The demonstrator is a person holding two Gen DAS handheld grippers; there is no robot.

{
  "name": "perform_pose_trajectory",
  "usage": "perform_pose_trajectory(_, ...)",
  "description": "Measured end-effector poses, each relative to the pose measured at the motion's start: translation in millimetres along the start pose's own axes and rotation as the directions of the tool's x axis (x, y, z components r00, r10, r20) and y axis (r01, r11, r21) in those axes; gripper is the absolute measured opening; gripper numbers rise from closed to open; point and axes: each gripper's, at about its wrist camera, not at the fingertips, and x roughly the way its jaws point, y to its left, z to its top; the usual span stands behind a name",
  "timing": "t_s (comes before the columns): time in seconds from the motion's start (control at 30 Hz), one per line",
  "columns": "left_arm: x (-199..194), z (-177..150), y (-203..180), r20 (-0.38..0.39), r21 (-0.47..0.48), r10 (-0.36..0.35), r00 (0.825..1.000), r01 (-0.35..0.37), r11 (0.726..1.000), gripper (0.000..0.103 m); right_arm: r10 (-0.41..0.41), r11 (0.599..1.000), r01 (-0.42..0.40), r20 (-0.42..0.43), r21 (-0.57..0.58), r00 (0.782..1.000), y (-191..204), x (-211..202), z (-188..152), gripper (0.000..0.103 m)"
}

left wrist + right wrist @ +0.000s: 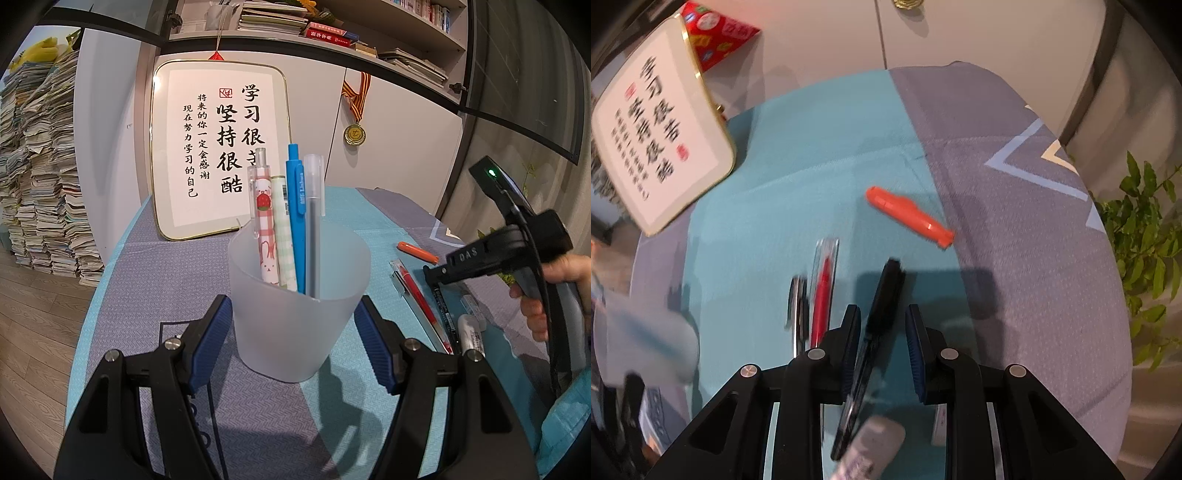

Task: Organize stationery
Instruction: 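Move the right gripper back to the pens and grasp the black marker, then lift the black marker and lower it into the frosted cup with the right gripper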

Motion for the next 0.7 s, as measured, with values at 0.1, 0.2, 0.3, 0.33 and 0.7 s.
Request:
perform_pose_trajectory(0.1, 0.0, 0.0, -0.1, 0.0, 0.0, 0.0, 1.0, 0.0, 1.0, 0.067, -0.016, 1.0, 0.016, -0.008, -0.003, 1.0, 2.1, 4.0, 5.0, 0.024)
perform_pose_trajectory(0.2, 0.0, 0.0, 0.0, 0.0, 0.0, 0.0, 1.0, 0.0, 1.0, 0.067, -0.015, 0.999, 0.014, -0.011, -0.035, 1.0, 10.0, 7.7, 3.9, 0.024)
perform_pose_trajectory(0.3, 0.0, 0.0, -0.1, 0.0, -0.001, -0.001, 1.0, 0.001, 1.0, 0.067, -0.013, 0.998, 0.012, -0.009, -0.065, 1.0, 16.6, 10.9, 4.6, 0.018)
perform_pose_trajectory(0.33, 0.1, 0.0, -0.2, 0.0, 0.0, -0.001, 1.0, 0.001, 1.0, 0.067, -0.004, 0.998, 0.004, -0.004, -0.068, 1.0, 17.8, 11.6, 5.0, 0.018)
perform_pose_trajectory(0.7, -0.2, -0.3, -0.1, -0.001, 0.0, 0.0, 1.0, 0.0, 1.0, 0.067, 0.169, 0.981, -0.147, 0.194, -0.123, 0.966, 23.7, -72.5, -3.8, 0.016)
